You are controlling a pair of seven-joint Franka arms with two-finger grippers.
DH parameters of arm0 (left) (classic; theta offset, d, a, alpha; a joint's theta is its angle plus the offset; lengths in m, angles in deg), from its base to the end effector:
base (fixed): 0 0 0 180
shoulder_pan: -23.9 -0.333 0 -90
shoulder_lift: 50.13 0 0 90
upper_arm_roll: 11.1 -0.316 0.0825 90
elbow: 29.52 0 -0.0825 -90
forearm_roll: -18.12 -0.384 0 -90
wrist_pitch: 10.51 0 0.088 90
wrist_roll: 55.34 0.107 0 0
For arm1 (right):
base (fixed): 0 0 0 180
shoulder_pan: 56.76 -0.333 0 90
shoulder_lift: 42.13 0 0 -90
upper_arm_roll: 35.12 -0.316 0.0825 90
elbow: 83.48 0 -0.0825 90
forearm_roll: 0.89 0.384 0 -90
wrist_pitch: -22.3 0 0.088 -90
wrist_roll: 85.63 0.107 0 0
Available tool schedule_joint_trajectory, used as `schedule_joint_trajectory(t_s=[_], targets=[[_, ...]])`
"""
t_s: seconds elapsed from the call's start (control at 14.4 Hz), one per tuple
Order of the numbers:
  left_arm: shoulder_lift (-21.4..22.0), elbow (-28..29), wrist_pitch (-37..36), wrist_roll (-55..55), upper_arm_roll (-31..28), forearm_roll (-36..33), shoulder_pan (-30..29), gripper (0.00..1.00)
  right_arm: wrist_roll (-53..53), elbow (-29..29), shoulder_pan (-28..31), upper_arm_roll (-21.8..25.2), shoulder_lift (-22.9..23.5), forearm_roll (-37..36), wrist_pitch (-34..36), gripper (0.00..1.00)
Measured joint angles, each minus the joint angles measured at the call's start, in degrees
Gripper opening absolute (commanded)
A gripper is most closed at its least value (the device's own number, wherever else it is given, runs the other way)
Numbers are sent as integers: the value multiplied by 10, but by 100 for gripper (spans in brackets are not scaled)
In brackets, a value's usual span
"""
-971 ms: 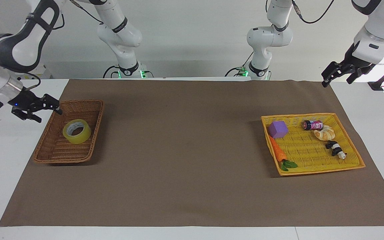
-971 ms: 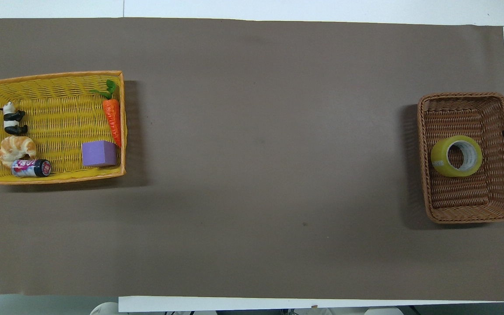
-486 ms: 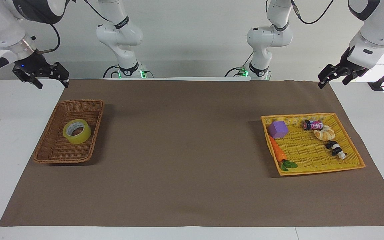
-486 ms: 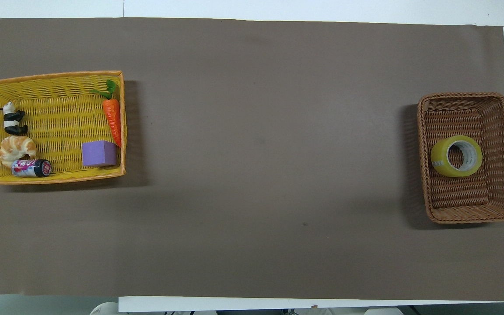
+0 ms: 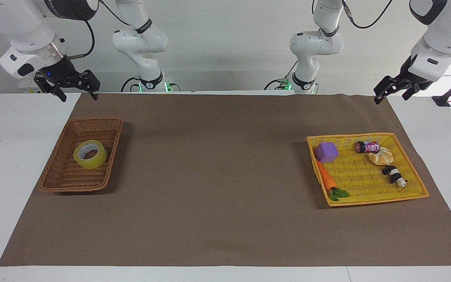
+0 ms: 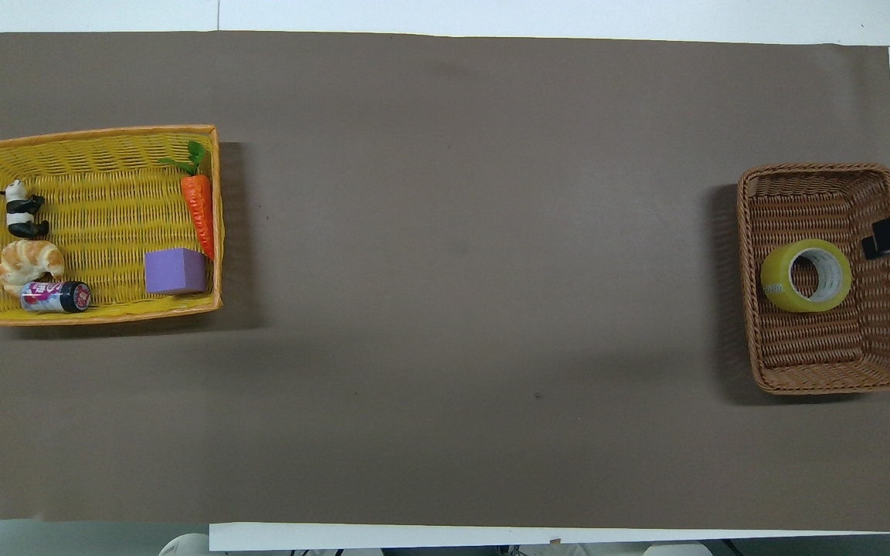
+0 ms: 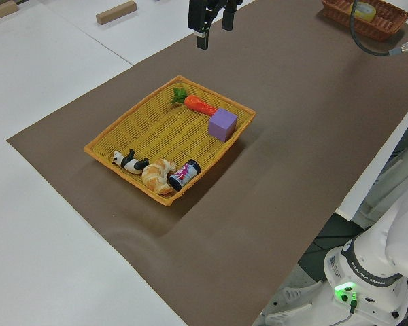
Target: Move tape to another basket
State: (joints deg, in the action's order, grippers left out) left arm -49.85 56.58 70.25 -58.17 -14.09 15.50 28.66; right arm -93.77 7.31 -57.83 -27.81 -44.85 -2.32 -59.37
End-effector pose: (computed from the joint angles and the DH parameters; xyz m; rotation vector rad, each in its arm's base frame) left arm 0.5360 -0.0110 0.6454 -3.0898 -0.0368 0.1336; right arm 0.5204 -0.0616 0.6316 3.1315 0.0492 -0.1780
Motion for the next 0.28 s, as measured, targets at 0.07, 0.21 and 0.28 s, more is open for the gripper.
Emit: schedule_joint_trajectory(t_s=[0.07, 0.21, 0.28], targets=[[0, 0, 0, 0, 0, 0, 0, 100, 0, 0, 0, 4, -1, 0, 3, 100], [0, 1, 0, 0, 0, 0, 0, 100, 0, 0, 0, 8, -5, 0, 9, 100], [0, 1, 0, 0, 0, 0, 0, 100, 0, 1, 0, 9, -7, 0, 9, 100]])
